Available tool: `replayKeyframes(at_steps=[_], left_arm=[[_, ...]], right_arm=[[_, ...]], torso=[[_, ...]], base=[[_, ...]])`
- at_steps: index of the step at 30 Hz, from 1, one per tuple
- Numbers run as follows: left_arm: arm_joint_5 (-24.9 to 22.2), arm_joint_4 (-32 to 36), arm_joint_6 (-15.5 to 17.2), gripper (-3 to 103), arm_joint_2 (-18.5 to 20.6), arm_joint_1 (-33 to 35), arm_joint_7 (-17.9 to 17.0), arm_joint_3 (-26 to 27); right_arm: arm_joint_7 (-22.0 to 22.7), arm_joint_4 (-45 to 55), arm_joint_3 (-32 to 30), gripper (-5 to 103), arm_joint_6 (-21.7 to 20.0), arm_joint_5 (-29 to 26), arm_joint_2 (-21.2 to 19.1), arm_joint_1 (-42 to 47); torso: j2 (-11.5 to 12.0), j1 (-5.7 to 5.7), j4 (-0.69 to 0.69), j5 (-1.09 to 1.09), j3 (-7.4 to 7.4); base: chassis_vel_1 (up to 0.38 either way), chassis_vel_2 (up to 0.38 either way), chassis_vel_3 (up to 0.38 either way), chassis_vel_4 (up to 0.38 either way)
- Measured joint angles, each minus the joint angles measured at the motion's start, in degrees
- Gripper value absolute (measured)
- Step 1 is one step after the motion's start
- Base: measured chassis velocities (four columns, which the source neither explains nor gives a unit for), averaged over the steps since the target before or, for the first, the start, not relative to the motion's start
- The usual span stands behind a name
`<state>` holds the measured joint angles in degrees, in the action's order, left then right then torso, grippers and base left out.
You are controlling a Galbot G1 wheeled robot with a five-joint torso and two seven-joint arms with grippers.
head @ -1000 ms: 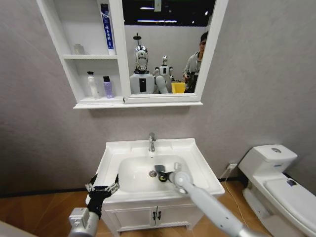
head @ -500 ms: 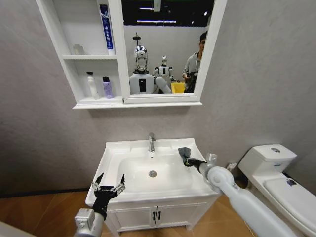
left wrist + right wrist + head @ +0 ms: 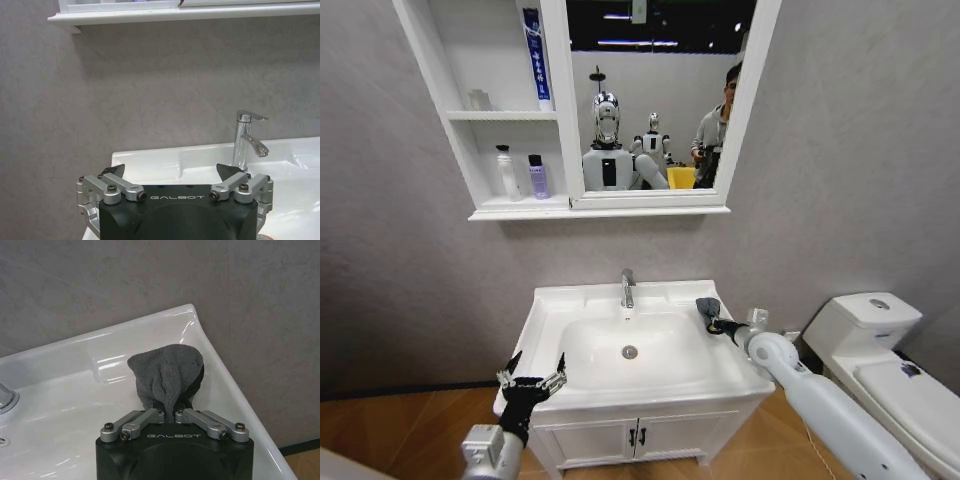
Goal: Move facial cleanser and shampoo from washbasin to cabinet, then wipe washbasin with towel.
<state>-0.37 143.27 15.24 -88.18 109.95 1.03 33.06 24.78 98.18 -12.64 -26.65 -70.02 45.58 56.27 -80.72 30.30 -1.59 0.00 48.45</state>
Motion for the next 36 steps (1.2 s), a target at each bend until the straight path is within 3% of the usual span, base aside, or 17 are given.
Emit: replayKeyframes(at_steps=[5, 6, 8, 13, 19, 21, 25, 26, 27, 30, 32, 33, 34, 36], left_arm=[[0.05, 0.01, -0.02, 100, -0.34, -0.13, -0.06, -0.07], [0.05, 0.01, -0.04, 100, -0.37, -0.13, -0.09, 0.05], [0.05, 0.01, -0.05, 100, -0.38, -0.13, -0.09, 0.09], [0.00, 0.01, -0.22, 100, -0.39, -0.30, -0.11, 0.12], [-0.04, 0.01, -0.27, 100, -0.33, -0.33, -0.11, -0.41], [-0.05, 0.01, -0.38, 100, -0.26, -0.31, -0.08, -0.87], [-0.09, 0.01, -0.44, 100, -0.11, -0.35, -0.08, -0.92], [-0.17, 0.01, -0.45, 100, -0.02, -0.33, -0.08, -0.93], [-0.19, 0.00, -0.46, 100, 0.03, -0.26, -0.09, -0.96], [-0.20, 0.00, -0.48, 100, 0.02, -0.22, -0.09, -1.08], [-0.18, 0.00, -0.50, 100, 0.05, -0.16, -0.10, -1.51], [-0.18, -0.01, -0.57, 100, 0.38, -0.16, -0.12, -1.56], [-0.18, -0.01, -0.57, 100, 0.38, -0.16, -0.12, -1.56], [-0.28, -0.01, -0.59, 100, 0.80, -0.18, -0.13, -1.57]], right_arm=[[-0.91, -2.18, 0.93, 8, 0.13, 1.38, 0.67, -0.38], [-1.04, -2.52, 1.08, 19, 0.19, 2.03, 0.74, -0.44], [-1.09, -2.55, 1.09, 19, 0.23, 2.14, 0.74, -0.42], [-1.06, -1.13, 0.20, 40, 1.00, 2.69, 0.55, 0.92], [-1.04, 0.22, -0.52, 57, 2.04, 5.10, 0.08, 1.65], [-0.95, 0.95, -1.08, 73, 2.49, 7.27, 0.09, 2.36], [-1.30, 1.15, -1.30, 79, 2.84, 9.27, -0.29, 3.22], [-1.75, 1.19, -1.44, 84, 3.06, 10.13, -0.46, 3.70], [-2.87, 0.95, -1.50, 94, 4.15, 11.28, -0.44, 4.06], [-3.80, 0.67, -1.71, 98, 5.13, 12.91, -0.42, 4.32], [-7.89, 1.19, -3.59, 100, 10.28, 19.13, -0.51, 6.06], [-10.88, 2.91, -6.04, 100, 14.65, 25.17, -0.79, 8.21], [-10.88, 2.91, -6.04, 100, 14.65, 25.17, -0.79, 8.21], [-13.23, 5.21, -9.34, 100, 17.67, 30.33, -0.98, 11.27]], torso=[[0.00, 0.00, 0.01, 0.00, 0.00], [0.00, 0.00, 0.01, 0.00, 0.00], [0.00, 0.00, 0.01, 0.00, 0.00], [0.00, 0.00, 0.01, 0.00, 0.00], [0.00, 0.00, 0.00, 0.00, 0.00], [0.00, 0.00, 0.01, 0.00, 0.00], [0.00, 0.00, 0.01, 0.00, 0.00], [0.00, 0.00, 0.00, -0.01, 0.00], [0.00, 0.00, 0.00, 0.00, 0.00], [0.00, 0.00, 0.02, 0.00, 0.00], [0.00, 0.00, 0.01, 0.00, 0.00], [0.00, 0.00, 0.02, 0.01, 0.00], [0.00, 0.00, 0.02, 0.01, 0.00], [0.00, 0.00, 0.03, -0.01, -0.01]], base=[[0.000, 0.000, 0.000, 0.000], [0.000, 0.000, 0.000, 0.000], [0.000, 0.000, 0.000, 0.000], [0.000, 0.000, 0.000, 0.000], [0.000, 0.000, 0.000, 0.000], [0.000, 0.000, 0.000, 0.000], [0.000, 0.000, 0.000, 0.000], [0.000, 0.000, 0.000, 0.000], [0.000, 0.000, 0.000, 0.000], [0.000, 0.000, 0.000, 0.000], [0.000, 0.000, 0.000, 0.000], [0.000, 0.000, 0.000, 0.000], [0.000, 0.000, 0.000, 0.000], [0.000, 0.000, 0.000, 0.000]])
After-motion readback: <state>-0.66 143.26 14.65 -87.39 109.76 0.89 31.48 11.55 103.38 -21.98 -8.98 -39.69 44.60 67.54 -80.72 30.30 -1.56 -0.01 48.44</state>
